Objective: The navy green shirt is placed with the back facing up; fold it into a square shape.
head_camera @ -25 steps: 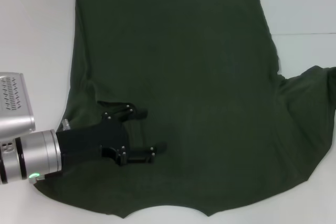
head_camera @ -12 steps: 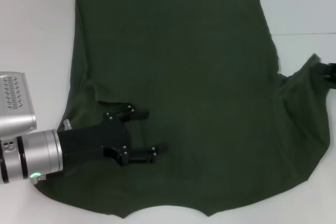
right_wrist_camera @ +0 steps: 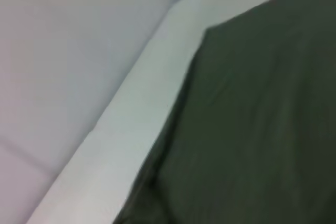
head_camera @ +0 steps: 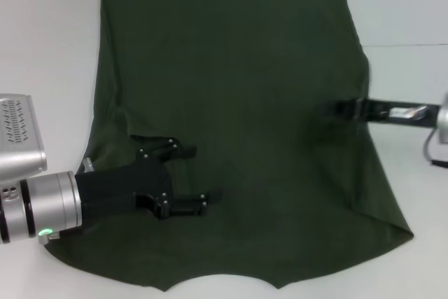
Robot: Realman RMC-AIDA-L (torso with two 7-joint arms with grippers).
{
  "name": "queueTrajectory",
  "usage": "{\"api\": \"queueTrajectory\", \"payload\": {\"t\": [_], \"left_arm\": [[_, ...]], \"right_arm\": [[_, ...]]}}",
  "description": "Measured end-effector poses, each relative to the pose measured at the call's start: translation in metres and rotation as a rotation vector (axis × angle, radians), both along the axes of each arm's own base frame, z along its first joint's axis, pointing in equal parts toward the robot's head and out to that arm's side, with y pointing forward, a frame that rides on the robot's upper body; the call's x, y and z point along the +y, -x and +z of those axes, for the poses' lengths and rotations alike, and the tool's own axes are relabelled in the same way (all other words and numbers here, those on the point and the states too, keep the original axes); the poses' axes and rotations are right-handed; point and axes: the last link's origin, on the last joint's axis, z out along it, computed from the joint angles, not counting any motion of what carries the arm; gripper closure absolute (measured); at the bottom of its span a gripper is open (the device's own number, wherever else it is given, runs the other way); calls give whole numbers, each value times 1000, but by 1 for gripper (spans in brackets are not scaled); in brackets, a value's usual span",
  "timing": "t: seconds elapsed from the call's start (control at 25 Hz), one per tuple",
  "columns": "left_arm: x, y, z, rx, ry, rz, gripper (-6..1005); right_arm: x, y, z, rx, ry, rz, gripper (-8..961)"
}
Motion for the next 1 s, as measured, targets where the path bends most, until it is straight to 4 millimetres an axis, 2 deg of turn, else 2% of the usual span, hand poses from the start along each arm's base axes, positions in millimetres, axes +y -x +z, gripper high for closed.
{"api": "queueTrajectory", "payload": {"t": [0.12, 0.24, 0.32, 0.56, 0.72, 0.88, 1.0], "left_arm": [[1, 2, 0, 5, -8, 8, 50], [1, 3, 1, 7, -10, 12, 51], [1, 3, 1, 6, -12, 14, 51], [0, 3, 1, 2, -12, 20, 51], [-2, 3, 1, -17, 1, 36, 51], [-7, 6, 5, -50, 18, 70, 51], [-13, 13, 12, -68, 22, 108, 50]], "right_arm": [[-3, 11, -9, 10, 40, 46, 861], [-6, 14, -7, 27, 57, 67, 725], [-8, 13, -3, 31, 56, 68, 634], [-14, 1, 2, 33, 28, 57, 481], [-26, -1, 3, 79, -10, 119, 379], [-38, -1, 0, 108, -35, 182, 142], [-50, 0, -9, 115, -49, 251, 69]]}}
